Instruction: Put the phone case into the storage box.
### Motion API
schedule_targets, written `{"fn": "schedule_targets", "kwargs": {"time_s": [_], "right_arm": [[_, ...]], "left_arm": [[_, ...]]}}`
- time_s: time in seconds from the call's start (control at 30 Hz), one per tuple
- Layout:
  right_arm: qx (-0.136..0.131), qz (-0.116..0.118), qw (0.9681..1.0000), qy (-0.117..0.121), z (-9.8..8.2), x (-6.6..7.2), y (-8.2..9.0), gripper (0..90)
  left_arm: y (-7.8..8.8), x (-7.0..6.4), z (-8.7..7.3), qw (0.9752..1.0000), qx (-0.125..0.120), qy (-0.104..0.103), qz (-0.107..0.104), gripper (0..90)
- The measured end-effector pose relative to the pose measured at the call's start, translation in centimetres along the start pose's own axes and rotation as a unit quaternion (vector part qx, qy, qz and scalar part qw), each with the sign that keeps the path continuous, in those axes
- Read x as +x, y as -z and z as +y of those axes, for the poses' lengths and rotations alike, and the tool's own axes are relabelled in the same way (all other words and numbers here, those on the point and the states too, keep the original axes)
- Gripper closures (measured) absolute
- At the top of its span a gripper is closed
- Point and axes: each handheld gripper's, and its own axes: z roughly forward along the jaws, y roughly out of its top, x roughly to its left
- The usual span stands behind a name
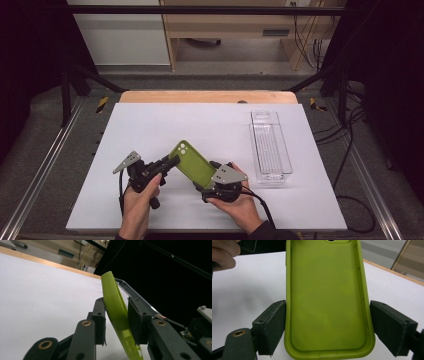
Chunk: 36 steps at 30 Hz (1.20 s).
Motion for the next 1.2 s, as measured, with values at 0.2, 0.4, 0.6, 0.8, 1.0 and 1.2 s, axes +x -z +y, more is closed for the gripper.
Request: {"fn": "schedule_targets", "kwargs": {"time_s": [0.2,0.4,0.6,0.8,1.0,1.2], "right_arm": [[0.001,0.0,1.0,-0.001,0.0,0.1,0.0,16.8],[0.003,-0.003,1.0,0.003,0.0,0.2,0.0,16.8],[-0.002,-0.007,1.0,0.005,0.1,0.3,-0.1,16.4],[0.001,-0.015,0.9999,0.008,0.0,0.4,-0.3,15.5],[-0.005,-0.019,0.9997,0.014,0.4,0.8,-0.2,7.3],[-0.002,-0.03,0.9995,0.014,0.8,0.9,0.1,4.1]], "left_arm": [[0.0,-0.5,0.0,0.9998,-0.011,0.014,-0.013,73.9],[0.0,-1.7,0.0,0.9996,-0.018,0.008,-0.02,77.1],[0.1,-2.6,0.1,0.9996,-0.023,-0.018,-0.007,77.4],[-0.1,-3.1,0.1,0.9991,-0.022,-0.037,-0.002,77.4],[-0.2,-3.2,-0.1,0.999,-0.017,-0.042,-0.001,77.4],[-0.3,-3.7,-0.1,0.9966,-0.018,-0.079,0.011,77.4]]}}
